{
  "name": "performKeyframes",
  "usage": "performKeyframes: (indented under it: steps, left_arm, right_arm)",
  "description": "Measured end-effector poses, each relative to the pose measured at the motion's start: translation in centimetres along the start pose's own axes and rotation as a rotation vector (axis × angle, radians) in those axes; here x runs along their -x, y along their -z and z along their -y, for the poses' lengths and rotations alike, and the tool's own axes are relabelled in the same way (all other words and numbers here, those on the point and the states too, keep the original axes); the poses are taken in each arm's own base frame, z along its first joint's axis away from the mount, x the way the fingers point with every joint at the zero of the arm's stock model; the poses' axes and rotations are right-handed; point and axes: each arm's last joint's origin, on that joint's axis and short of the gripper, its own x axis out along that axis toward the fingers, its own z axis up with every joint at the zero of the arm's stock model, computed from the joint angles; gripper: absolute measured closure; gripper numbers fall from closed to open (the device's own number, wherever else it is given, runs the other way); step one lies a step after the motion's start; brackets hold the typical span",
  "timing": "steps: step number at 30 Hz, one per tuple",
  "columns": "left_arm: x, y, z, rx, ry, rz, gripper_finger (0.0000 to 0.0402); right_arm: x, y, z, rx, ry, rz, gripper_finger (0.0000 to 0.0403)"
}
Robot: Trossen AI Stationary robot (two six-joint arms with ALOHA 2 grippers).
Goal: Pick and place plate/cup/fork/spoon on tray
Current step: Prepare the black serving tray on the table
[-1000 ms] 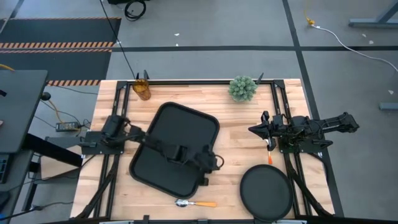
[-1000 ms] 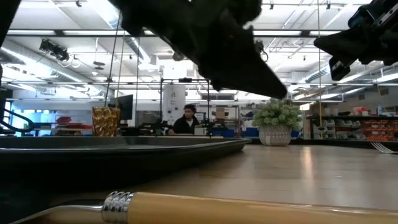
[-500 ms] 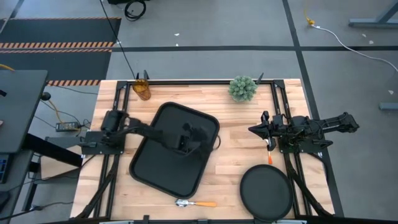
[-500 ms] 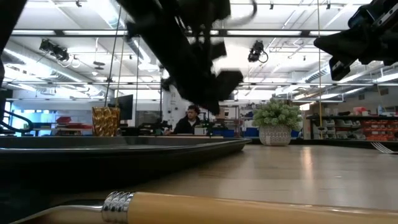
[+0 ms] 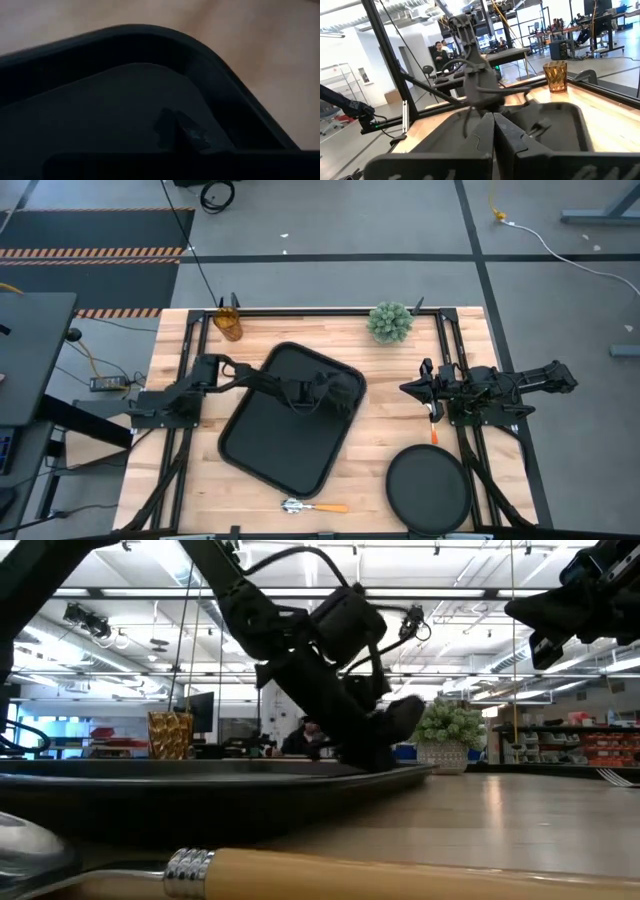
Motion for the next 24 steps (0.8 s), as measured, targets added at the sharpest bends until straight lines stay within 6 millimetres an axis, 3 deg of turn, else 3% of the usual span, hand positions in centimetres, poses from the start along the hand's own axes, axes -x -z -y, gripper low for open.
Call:
performKeyframes:
  steps: [7,10,13,17,24]
  left_arm:
    - [2.0,1.8,6.0,-0.232,0.478,0.046,0.0392]
    - [2.8,2.2,7.4,-0.313,0.579,0.057,0.0392]
    - [3.3,2.8,8.1,-0.298,0.572,0.044,0.0392]
    - [4.0,2.0,7.8,-0.249,0.495,0.033,0.0392]
    - [8.1,-0.7,6.1,-0.292,0.135,-0.008,0.0392]
  right_arm:
    - [0.0,0.0,0.0,0.000,0.000,0.000,0.0394]
    - [0.0,0.0,0.0,0.000,0.000,0.000,0.0394]
    - [0.0,0.0,0.0,0.000,0.000,0.000,0.0394]
    - [0.0,0.0,0.0,0.000,0.000,0.000,0.0394]
    - [0.0,0.0,0.0,0.000,0.000,0.000,0.0394]
